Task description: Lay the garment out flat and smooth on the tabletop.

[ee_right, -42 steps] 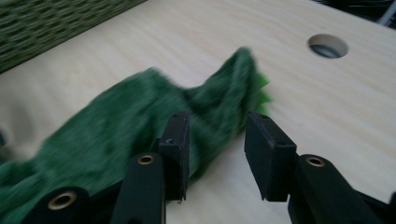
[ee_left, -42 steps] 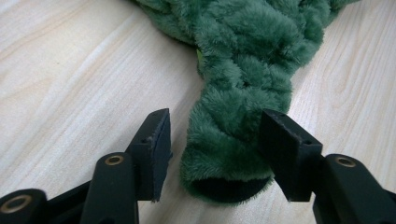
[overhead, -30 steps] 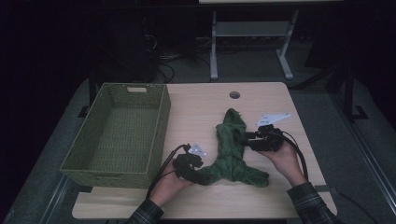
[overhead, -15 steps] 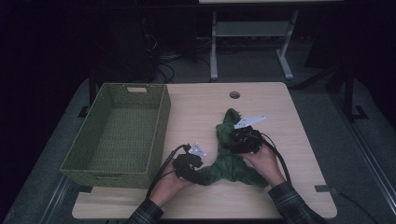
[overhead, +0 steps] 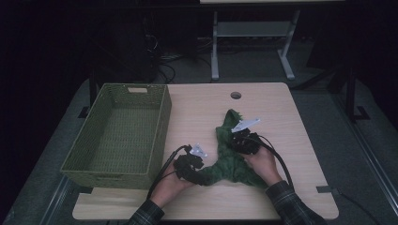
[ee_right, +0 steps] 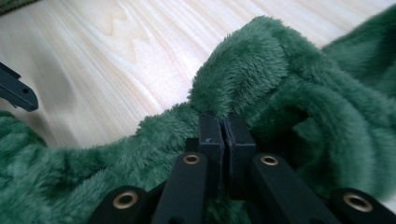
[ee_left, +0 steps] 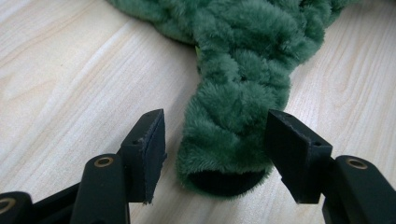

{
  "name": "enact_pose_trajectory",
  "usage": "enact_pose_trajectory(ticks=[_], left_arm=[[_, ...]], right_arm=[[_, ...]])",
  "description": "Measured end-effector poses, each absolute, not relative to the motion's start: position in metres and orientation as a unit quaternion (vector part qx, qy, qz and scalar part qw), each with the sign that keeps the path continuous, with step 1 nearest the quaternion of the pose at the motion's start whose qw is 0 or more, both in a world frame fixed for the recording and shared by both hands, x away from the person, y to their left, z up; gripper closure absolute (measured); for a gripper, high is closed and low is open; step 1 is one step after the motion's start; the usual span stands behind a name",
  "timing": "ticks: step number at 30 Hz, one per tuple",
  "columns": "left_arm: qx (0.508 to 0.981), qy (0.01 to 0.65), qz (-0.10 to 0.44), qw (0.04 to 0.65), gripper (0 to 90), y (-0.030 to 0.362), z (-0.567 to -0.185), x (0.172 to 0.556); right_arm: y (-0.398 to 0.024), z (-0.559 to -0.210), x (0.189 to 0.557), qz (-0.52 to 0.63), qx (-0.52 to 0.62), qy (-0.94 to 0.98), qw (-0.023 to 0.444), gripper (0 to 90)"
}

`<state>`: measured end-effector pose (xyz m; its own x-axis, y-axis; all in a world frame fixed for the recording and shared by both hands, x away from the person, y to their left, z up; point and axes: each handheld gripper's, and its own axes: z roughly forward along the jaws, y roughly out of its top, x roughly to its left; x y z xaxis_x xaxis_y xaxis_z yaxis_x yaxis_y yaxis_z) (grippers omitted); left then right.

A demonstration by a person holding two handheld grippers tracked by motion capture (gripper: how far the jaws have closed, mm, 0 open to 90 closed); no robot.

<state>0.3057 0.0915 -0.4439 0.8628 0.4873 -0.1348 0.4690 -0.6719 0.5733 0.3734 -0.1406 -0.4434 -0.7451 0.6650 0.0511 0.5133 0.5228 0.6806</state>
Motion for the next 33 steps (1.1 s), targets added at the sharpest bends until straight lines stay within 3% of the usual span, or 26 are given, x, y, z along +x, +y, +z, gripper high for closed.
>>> enact_pose_trajectory(ticks=[6, 19, 25, 33], left_arm=[[0.916, 0.263, 0.011, 0.303, 38.9, 0.090, -0.447, 0.305], [0.918, 0.260, 0.012, 0.300, 39.1, 0.089, -0.447, 0.306], [0.912, 0.266, 0.017, 0.311, 39.6, 0.092, -0.443, 0.306], [0.909, 0.267, 0.025, 0.318, 41.9, 0.094, -0.438, 0.306]], right_arm=[[-0.163, -0.433, 0.367, 0.347, 0.360, 0.857, 0.125, 87.1], [-0.189, -0.461, 0.369, 0.324, 0.387, 0.855, 0.123, 86.8], [-0.197, -0.450, 0.363, 0.348, 0.384, 0.846, 0.126, 69.0], [-0.209, -0.435, 0.350, 0.364, 0.382, 0.840, 0.129, 64.7]])
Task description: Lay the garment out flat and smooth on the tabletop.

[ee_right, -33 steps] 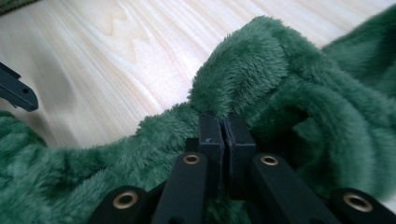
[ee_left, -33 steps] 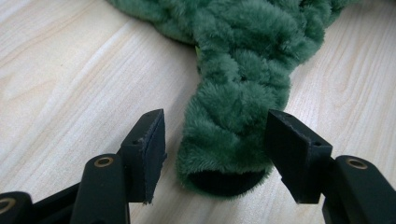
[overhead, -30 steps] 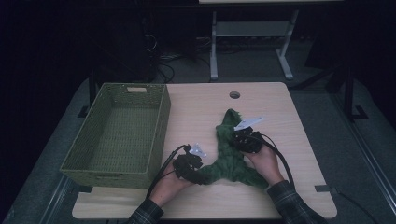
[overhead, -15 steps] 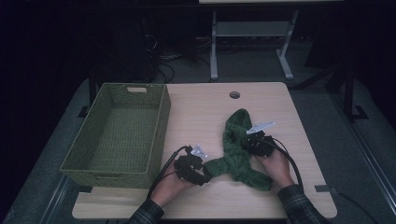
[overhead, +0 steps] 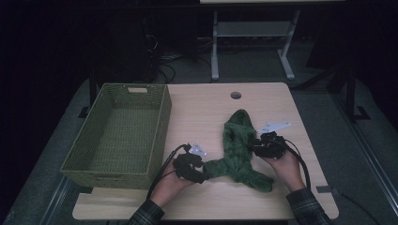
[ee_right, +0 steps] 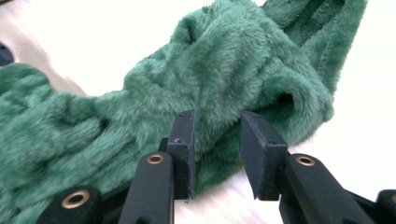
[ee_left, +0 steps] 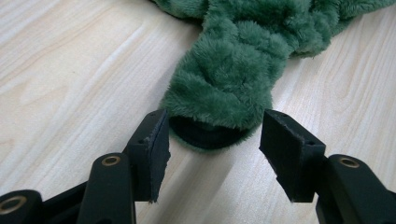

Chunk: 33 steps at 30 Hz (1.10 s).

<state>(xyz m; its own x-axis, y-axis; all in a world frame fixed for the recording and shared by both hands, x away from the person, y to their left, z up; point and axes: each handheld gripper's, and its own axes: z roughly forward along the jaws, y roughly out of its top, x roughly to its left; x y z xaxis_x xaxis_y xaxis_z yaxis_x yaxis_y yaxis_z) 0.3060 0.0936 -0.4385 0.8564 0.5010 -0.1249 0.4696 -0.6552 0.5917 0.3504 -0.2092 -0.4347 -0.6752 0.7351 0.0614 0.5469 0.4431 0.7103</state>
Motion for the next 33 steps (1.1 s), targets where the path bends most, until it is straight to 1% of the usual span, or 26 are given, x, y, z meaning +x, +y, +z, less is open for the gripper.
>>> enact_pose_trajectory(ticks=[8, 12, 15, 19, 22, 25, 26, 28, 29, 31, 33], left_arm=[[0.903, 0.275, 0.027, 0.328, 42.7, 0.098, -0.436, 0.309], [0.904, 0.275, 0.025, 0.327, 43.6, 0.098, -0.438, 0.311], [0.905, 0.273, 0.024, 0.326, 43.5, 0.096, -0.440, 0.312], [0.902, 0.276, 0.019, 0.330, 43.6, 0.092, -0.443, 0.314], [0.905, 0.272, 0.017, 0.326, 47.0, 0.091, -0.446, 0.317], [0.909, 0.266, 0.017, 0.321, 54.8, 0.089, -0.449, 0.319], [0.910, 0.264, 0.016, 0.320, 61.1, 0.089, -0.449, 0.320], [0.910, 0.264, 0.023, 0.320, 70.0, 0.089, -0.449, 0.320], [0.908, 0.264, 0.022, 0.324, 78.5, 0.089, -0.448, 0.320], [0.911, 0.260, 0.015, 0.320, 87.4, 0.090, -0.446, 0.322], [0.912, 0.260, 0.016, 0.317, 89.1, 0.091, -0.444, 0.321]], right_arm=[[-0.224, -0.430, 0.319, 0.369, 0.373, 0.841, 0.131, 60.7], [-0.235, -0.434, 0.299, 0.373, 0.373, 0.839, 0.133, 56.8], [-0.243, -0.438, 0.287, 0.377, 0.380, 0.835, 0.131, 52.2], [-0.253, -0.441, 0.273, 0.381, 0.388, 0.830, 0.127, 50.2], [-0.258, -0.443, 0.264, 0.381, 0.392, 0.828, 0.125, 49.3], [-0.261, -0.445, 0.257, 0.378, 0.394, 0.828, 0.125, 48.6], [-0.262, -0.445, 0.255, 0.378, 0.393, 0.829, 0.125, 48.6], [-0.264, -0.446, 0.252, 0.379, 0.394, 0.828, 0.124, 48.4], [-0.265, -0.447, 0.250, 0.379, 0.396, 0.828, 0.123, 48.4], [-0.267, -0.448, 0.248, 0.377, 0.395, 0.828, 0.124, 48.4], [-0.268, -0.449, 0.246, 0.373, 0.396, 0.829, 0.126, 48.4]])
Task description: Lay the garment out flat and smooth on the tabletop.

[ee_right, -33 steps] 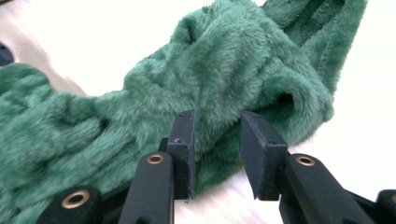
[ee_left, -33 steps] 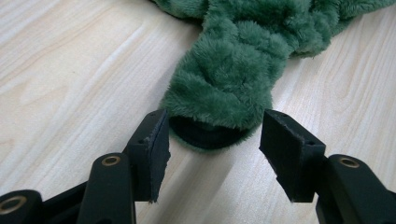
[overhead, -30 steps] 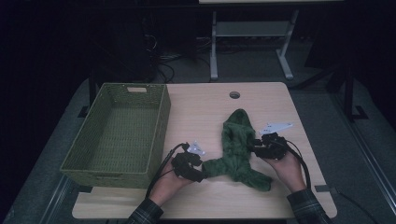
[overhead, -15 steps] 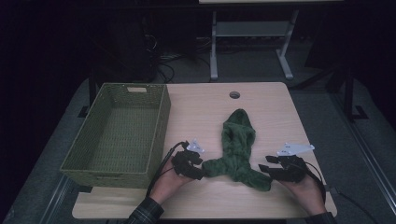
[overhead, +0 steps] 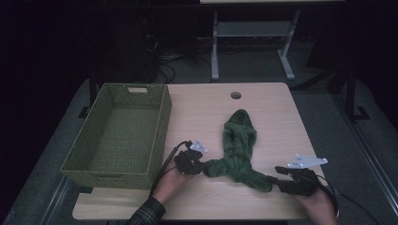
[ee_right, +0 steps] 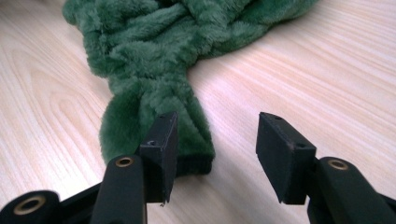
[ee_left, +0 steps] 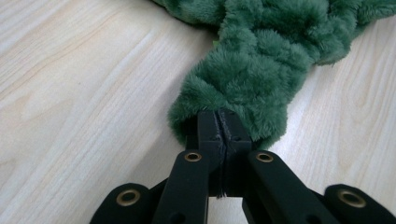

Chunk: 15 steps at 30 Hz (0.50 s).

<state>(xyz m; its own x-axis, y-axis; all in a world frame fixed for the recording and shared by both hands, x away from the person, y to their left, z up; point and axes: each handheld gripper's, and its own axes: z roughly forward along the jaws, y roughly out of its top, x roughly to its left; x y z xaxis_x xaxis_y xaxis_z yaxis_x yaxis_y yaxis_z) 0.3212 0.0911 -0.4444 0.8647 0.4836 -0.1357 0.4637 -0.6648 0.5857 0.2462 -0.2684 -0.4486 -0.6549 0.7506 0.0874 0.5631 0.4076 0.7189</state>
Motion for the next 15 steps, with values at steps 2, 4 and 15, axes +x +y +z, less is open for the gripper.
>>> enact_pose_trajectory(ticks=[2, 4, 15], left_arm=[[0.911, 0.261, 0.020, 0.318, 89.7, 0.092, -0.442, 0.320], [0.909, 0.262, 0.022, 0.322, 89.8, 0.094, -0.439, 0.318], [0.894, 0.258, 0.035, 0.364, 90.0, 0.095, -0.417, 0.313]], right_arm=[[-0.269, -0.449, 0.245, 0.374, 0.399, 0.828, 0.124, 48.4], [-0.270, -0.450, 0.245, 0.373, 0.398, 0.828, 0.127, 48.4], [-0.269, -0.447, 0.244, 0.374, 0.395, 0.828, 0.135, 48.6]])
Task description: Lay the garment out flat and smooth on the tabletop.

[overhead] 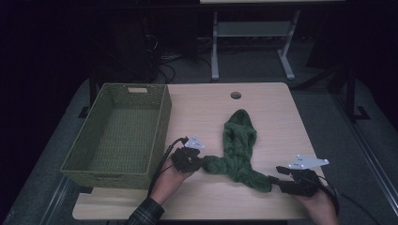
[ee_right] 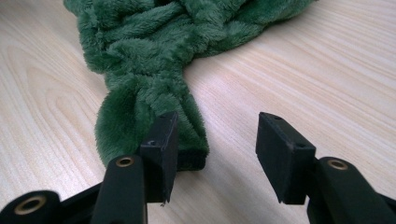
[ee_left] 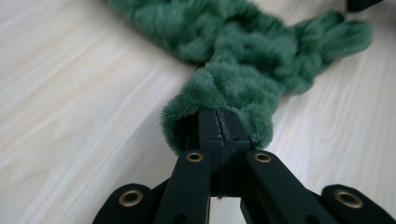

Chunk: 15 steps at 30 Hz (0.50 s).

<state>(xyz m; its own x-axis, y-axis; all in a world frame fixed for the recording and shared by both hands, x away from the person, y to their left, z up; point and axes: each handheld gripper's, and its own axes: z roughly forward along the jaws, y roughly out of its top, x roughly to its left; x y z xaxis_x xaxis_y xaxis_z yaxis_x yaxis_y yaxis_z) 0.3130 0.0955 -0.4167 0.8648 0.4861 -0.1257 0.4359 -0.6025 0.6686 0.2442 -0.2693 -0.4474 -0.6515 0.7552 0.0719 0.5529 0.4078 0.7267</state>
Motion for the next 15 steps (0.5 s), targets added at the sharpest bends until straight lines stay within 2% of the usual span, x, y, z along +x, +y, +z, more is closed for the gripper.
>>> enact_pose_trajectory(ticks=[15], left_arm=[[0.889, 0.219, 0.042, 0.401, 89.8, 0.070, -0.390, 0.310]], right_arm=[[-0.266, -0.445, 0.243, 0.380, 0.390, 0.827, 0.137, 47.9]])
